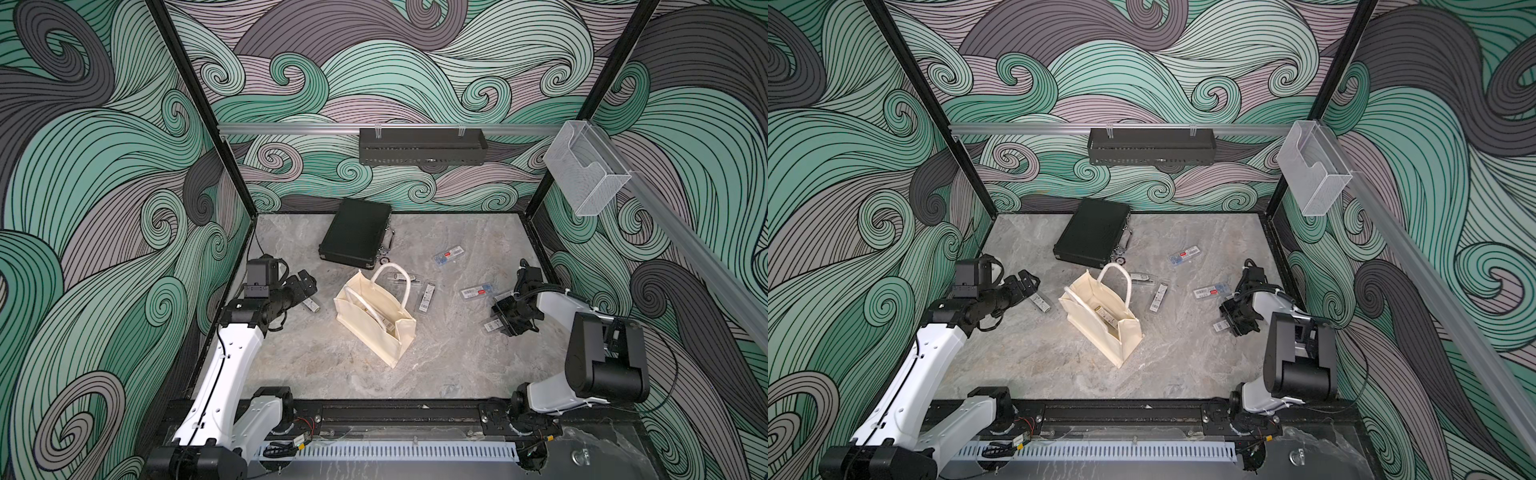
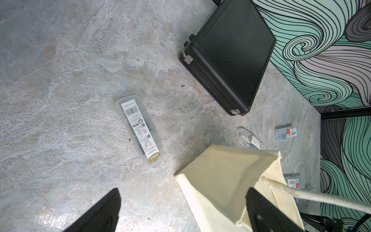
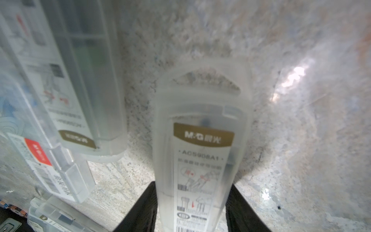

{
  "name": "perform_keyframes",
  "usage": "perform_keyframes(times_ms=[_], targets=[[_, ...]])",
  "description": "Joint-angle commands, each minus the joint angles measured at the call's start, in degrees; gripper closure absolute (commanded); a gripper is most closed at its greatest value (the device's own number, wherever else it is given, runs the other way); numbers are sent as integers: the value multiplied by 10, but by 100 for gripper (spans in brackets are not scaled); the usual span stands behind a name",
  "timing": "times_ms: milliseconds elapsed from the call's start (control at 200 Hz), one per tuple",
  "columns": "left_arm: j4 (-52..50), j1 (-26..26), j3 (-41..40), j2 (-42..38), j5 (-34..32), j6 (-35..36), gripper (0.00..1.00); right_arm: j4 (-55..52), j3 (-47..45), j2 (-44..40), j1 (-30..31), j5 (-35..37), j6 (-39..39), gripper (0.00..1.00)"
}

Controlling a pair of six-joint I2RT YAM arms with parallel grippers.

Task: Put the compass set into the canvas bag
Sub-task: Pick up the compass set at the center of the board.

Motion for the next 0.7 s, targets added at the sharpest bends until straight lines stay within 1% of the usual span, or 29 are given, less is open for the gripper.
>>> perform_keyframes(times_ms=[0, 125, 370, 520, 525, 550, 690], targets=[[1, -5, 1, -11, 1, 12, 2, -20, -10, 34, 1, 38, -15, 42], [-2, -5, 3, -11, 0, 12, 2, -21, 1, 61, 1, 39, -24, 41], [-6, -5, 4, -15, -2, 13, 2, -10, -7, 67, 1, 26, -27, 49], [-6, -5, 3, -18, -1, 13, 2, -22, -7, 40, 1, 31, -36, 52], [-6, -5, 3, -18, -1, 13, 2, -23, -7, 37, 2, 32, -37, 54], [-6, -5, 3, -17, -1, 13, 3, -25, -6, 29, 1, 32, -40, 55], [-5, -5, 3, -16, 0, 12, 2, -44, 3, -16, 2, 37, -50, 56]])
